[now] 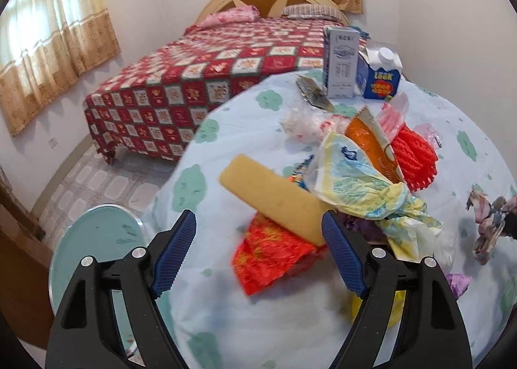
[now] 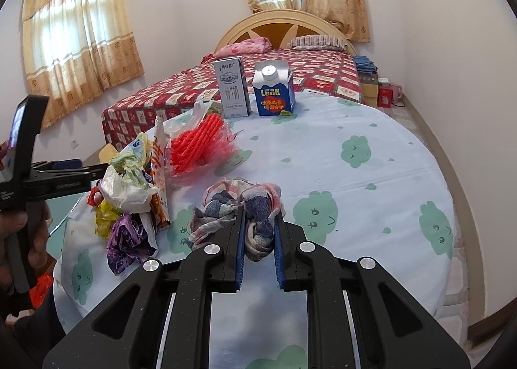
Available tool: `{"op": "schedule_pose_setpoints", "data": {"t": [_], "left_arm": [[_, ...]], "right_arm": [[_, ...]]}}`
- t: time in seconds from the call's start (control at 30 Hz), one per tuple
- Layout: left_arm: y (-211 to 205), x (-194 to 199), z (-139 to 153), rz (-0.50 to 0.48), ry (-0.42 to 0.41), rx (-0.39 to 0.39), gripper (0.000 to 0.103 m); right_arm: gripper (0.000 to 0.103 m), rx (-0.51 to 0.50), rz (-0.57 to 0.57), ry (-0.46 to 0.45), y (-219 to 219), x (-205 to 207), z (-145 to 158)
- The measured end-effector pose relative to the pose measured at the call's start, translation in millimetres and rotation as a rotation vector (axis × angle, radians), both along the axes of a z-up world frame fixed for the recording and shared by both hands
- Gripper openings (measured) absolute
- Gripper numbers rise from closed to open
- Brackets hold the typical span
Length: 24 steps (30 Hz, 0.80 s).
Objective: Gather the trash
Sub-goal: 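Grasp the red foil wrapper with the left gripper while the right gripper holds the cloth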
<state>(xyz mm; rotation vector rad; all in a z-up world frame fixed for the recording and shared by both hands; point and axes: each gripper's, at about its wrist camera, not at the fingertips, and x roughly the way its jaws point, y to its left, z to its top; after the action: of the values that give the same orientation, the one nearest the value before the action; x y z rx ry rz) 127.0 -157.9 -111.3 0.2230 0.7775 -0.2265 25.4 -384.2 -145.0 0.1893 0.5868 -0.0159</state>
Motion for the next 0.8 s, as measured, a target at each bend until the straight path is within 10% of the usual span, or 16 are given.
{"op": "schedule_pose_setpoints", "data": {"t": [0.13, 0.2, 0.7, 0.77, 0.8], "left_arm": [[-5.7, 3.2, -9.6, -0.072, 0.084, -0.046, 0.014], [-6.6, -0.1, -11.3, -0.091, 0.078, -0.038, 0.0], [23.5, -24.5, 17.7, -0.113, -0.01, -0.019, 0.001], [23.0, -29.5, 15.6, -0.095, -0.028, -0.011, 0.016], [22.2, -29.6, 13.7, -0.091, -0.023, -0.011, 0.048]], "right_arm": [[0.016, 0.0, 0.001, -0.005, 0.6, -0.1, -0.1], [0.016, 0.001, -0.001, -0.012, 0.3, -1.1, 1.4], [0.016, 0.0, -0.017, -0.057, -2.4, -6.2, 16.7], [0.016, -0.003, -0.01, -0.046, 0.6, -4.2, 13.7], [0.017, -0.004, -0.006, -0.043, 2.2, -3.4, 12.5]]}}
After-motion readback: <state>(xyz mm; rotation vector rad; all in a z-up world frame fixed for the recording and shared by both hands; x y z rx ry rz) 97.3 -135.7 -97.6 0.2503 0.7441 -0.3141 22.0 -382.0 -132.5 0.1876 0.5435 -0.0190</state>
